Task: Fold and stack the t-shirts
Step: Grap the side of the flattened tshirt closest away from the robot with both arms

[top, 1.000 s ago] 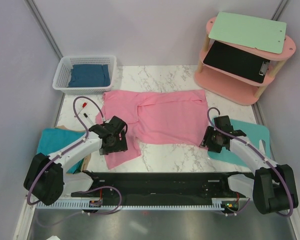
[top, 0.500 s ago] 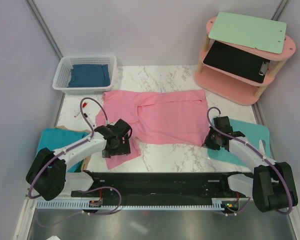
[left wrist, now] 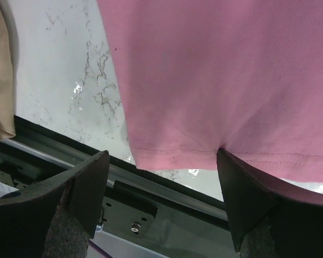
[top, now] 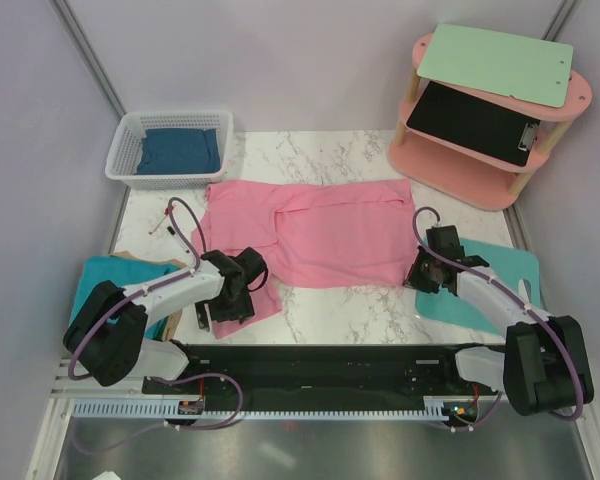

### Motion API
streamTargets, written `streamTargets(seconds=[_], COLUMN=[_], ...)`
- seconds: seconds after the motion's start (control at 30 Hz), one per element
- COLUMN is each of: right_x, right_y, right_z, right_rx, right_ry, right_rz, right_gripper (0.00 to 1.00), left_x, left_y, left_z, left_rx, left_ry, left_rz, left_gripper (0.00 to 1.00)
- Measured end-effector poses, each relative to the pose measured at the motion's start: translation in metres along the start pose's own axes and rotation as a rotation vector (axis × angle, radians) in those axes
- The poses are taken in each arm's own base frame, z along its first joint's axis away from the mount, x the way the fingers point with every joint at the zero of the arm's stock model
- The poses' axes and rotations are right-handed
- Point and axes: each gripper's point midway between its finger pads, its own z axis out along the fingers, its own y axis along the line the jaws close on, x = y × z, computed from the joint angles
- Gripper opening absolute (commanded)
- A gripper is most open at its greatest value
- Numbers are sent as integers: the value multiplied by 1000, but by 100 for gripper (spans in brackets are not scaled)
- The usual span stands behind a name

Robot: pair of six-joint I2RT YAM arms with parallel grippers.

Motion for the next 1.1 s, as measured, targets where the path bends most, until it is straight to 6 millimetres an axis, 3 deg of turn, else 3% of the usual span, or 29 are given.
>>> streamTargets(seconds=[0.13, 0.2, 0.23, 0.27, 0.4, 0.43, 0.5, 0.9, 1.1], right_x=[-9, -13, -14, -13, -8, -8, -9, -19, -24], right_y=[8, 13, 15, 17, 18, 20, 22, 25, 28], right_z=[5, 9, 11, 14, 23, 23, 24, 15, 6], right_rx=[-12, -26, -35, -42, -52, -62, -70, -92, -108], right_ry=[3, 4, 9, 17, 52, 57, 53, 13, -15], right_rz=[-6, -10, -11, -11, -13, -15, -19, -20, -22], right_gripper=[0, 0, 0, 0, 0, 0, 0, 0, 0], left_x=[2, 3, 3, 4, 7, 7, 7, 9, -7], left_y=[-2, -4, -5, -7, -17, -21, -24, -25, -25], left_z=[1, 1, 1, 2, 4, 4, 4, 0, -33], left_rx=[2, 14, 21, 30, 80, 93, 103, 157, 316], left_ry=[11, 12, 10, 9, 12, 14, 16, -6, -118], left_rz=[-6, -13, -18, -23, -47, -49, -51, -60, -156], left_gripper=[85, 78, 71, 57, 29, 14, 2, 2, 2])
